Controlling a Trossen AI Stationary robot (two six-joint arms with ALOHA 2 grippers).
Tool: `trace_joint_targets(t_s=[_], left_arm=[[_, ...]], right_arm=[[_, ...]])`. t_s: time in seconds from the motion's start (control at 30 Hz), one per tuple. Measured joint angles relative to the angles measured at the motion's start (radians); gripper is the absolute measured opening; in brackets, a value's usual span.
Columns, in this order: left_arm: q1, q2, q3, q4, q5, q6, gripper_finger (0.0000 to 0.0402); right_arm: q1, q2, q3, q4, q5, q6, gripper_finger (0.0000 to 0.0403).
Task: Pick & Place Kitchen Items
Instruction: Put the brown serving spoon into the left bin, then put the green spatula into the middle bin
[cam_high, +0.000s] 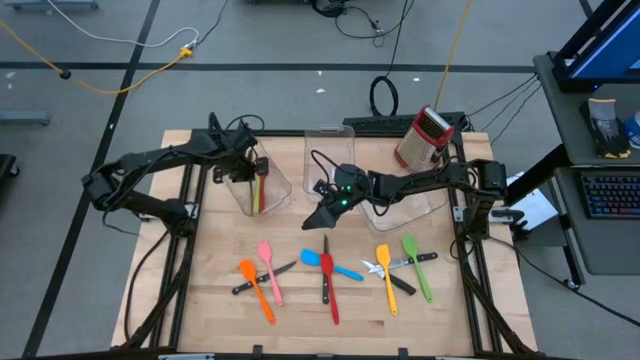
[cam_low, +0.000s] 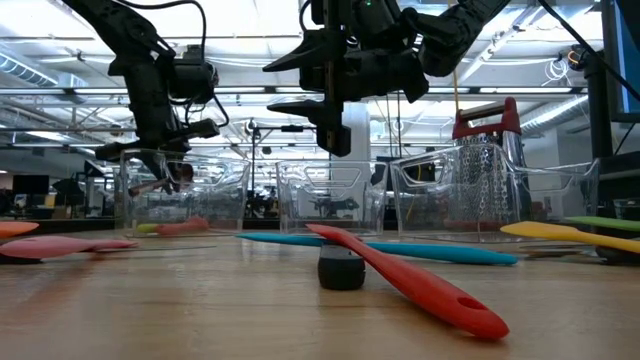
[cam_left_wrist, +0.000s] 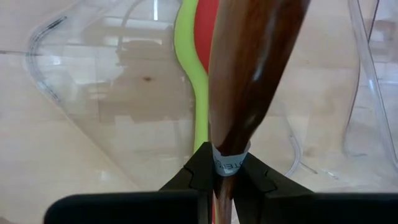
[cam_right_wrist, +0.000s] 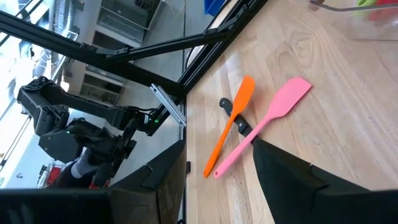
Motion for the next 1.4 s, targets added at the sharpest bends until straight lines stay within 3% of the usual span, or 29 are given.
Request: trace_joint_targets(t_s=[0.27, 0.57, 0.77, 1.1, 1.4], left_arm=[[-0.001, 0.0, 0.0, 0.004, 0.0, 0.005, 0.0047], [-0.008, 0.0, 0.0, 0.006, 0.0, 0.006, 0.0144], [0.011, -0.032, -0.001, 0.03, 0.052, 0.02, 0.0177], [-0.003, -0.275, -0.001, 0.164, 0.134, 0.024, 0.0182], [-0.229, -0.529, -0.001, 0.214, 0.113, 0.08, 0.0182]], right_arm=[[0.0, 0.0, 0.0, 0.0, 0.0, -0.014, 0.018], [0.0, 0.0, 0.0, 0.0, 0.0, -0.014, 0.018], [0.0, 0.0, 0.0, 0.0, 0.0, -0.014, 0.0182], [-0.001, 0.0, 0.0, -0.001, -0.001, -0.014, 0.0182], [-0.001, 0.0, 0.0, -0.014, -0.005, -0.007, 0.0183]])
